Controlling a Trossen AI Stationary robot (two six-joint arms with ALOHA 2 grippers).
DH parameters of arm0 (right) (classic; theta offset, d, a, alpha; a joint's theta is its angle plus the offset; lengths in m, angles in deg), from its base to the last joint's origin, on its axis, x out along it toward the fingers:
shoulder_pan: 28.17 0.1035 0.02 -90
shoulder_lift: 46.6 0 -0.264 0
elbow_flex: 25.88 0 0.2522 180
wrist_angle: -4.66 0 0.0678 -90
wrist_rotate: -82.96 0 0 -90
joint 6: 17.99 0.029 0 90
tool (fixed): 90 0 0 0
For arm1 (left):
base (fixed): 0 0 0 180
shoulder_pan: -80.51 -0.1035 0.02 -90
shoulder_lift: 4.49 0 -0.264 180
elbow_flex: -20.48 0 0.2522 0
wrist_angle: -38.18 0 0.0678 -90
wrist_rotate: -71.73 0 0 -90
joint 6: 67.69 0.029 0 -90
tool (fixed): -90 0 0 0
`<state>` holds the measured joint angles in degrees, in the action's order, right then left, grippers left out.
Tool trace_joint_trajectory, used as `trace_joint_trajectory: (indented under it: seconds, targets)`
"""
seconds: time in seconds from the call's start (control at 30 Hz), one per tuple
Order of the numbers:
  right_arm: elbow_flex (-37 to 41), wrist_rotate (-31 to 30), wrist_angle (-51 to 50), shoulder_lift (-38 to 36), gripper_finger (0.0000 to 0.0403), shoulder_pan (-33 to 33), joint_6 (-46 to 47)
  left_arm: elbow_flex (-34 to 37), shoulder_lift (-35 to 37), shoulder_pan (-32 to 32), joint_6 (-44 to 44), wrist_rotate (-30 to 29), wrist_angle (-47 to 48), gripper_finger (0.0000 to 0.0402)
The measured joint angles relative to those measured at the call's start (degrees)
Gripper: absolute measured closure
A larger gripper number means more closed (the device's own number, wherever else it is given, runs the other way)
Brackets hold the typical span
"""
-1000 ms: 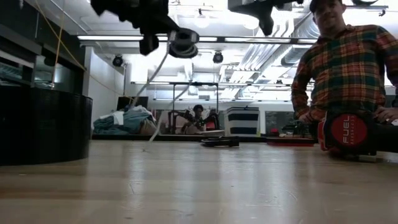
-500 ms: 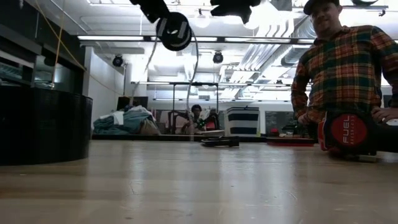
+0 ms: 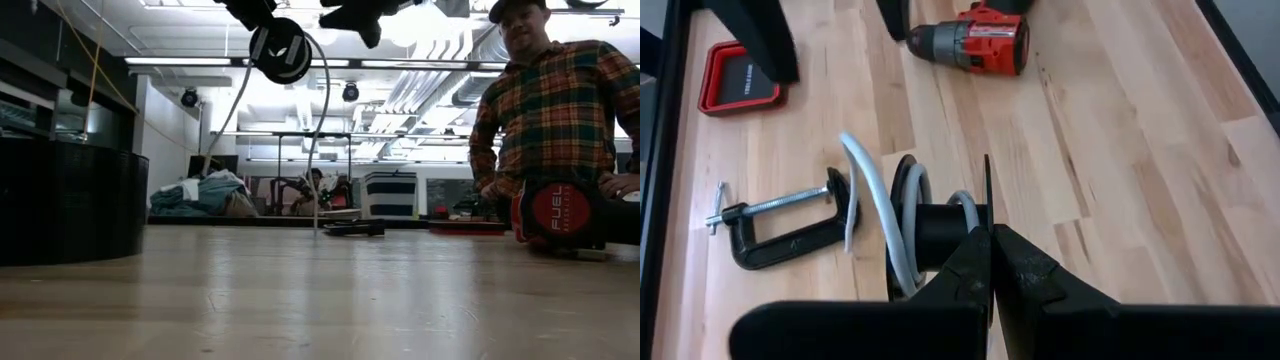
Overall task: Coil cords
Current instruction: Uncoil the white wire
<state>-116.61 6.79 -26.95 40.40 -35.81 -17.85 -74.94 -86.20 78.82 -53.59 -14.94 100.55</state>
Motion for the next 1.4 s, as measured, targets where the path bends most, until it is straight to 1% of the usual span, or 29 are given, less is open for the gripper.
trace_joint_trajectory:
  seconds: [0.07, 0.3, 0.47, 0.53, 0.63, 0.77, 0.8, 0.83, 0.93, 1.0, 1.03, 1.13, 1.27, 1.4]
  targets:
    - [0.0, -0.18, 0.02, 0.84, 0.0241, 0.21, 0.02, 0.0, 0.0, 0.0, 0.2, 0.0, 0.0, 0.0401]
    - [0.0, -3.96, 1.41, 3.21, 0.0241, 0.39, -0.09, 0.0, 0.0, -0.02, 0.62, 0.0, -0.54, 0.0401]
    - [0.0, -4.11, 1.92, 3.98, 0.0241, 0.39, -0.02, 0.0, 0.0, -0.04, 0.62, 0.0, -0.54, 0.0401]
    - [0.02, -4.11, 2.94, 3.98, 0.0249, 0.4, 0.02, 0.01, 0.0, -0.04, 0.6, 0.0, -0.54, 0.0401]
    - [0.02, -4.11, 4.0, 3.98, 0.0288, 0.85, -0.04, -0.01, 0.0, -0.04, 0.62, 0.0, -0.7, 0.0401]
    - [0.02, -3.87, 3.65, 4.19, 0.0381, 1.76, -0.06, 0.01, -0.11, -0.04, 0.6, 0.03, -2.02, 0.0401]
    - [0.02, -3.95, 3.5, 4.35, 0.039, 2.02, -0.07, 0.01, -0.11, -0.05, 0.62, 0.26, -2.16, 0.0401]
    - [0.02, -3.96, 3.32, 4.49, 0.0389, 2.23, -0.05, 0.04, -0.11, -0.11, 0.6, 0.24, -2.24, 0.0401]
    - [0.02, -4.49, 3.26, 4.57, 0.0362, 2.51, -0.04, 0.08, -0.15, -0.15, 0.61, 0.34, -2.92, 0.0401]
    - [0.02, -5.29, 3.5, 4.55, 0.0353, 2.47, 1.65, 0.08, -0.15, -0.17, 0.62, 0.05, -2.96, 0.0401]
    - [0.02, -5.42, 3.46, 4.55, 0.0356, 2.45, 2.85, 0.08, -0.15, -0.17, 0.59, -0.04, -2.99, 0.0401]
    - [-0.23, -5.36, 3.41, 4.55, 0.039, 2.42, 4.18, 0.08, -0.15, -0.17, 0.58, -0.25, -2.99, 0.0401]
    - [-3.26, -5.64, 2.6, 4.59, 0.0397, 2.74, 3.81, 0.31, -0.13, -0.21, 0.6, -1.13, -1.9, 0.0401]
    - [-7.54, -6.36, -0.4, 4.61, 0.0399, 2.75, 2.16, 2.21, -0.13, -0.22, 0.4, -1.9, -1.28, 0.0401]
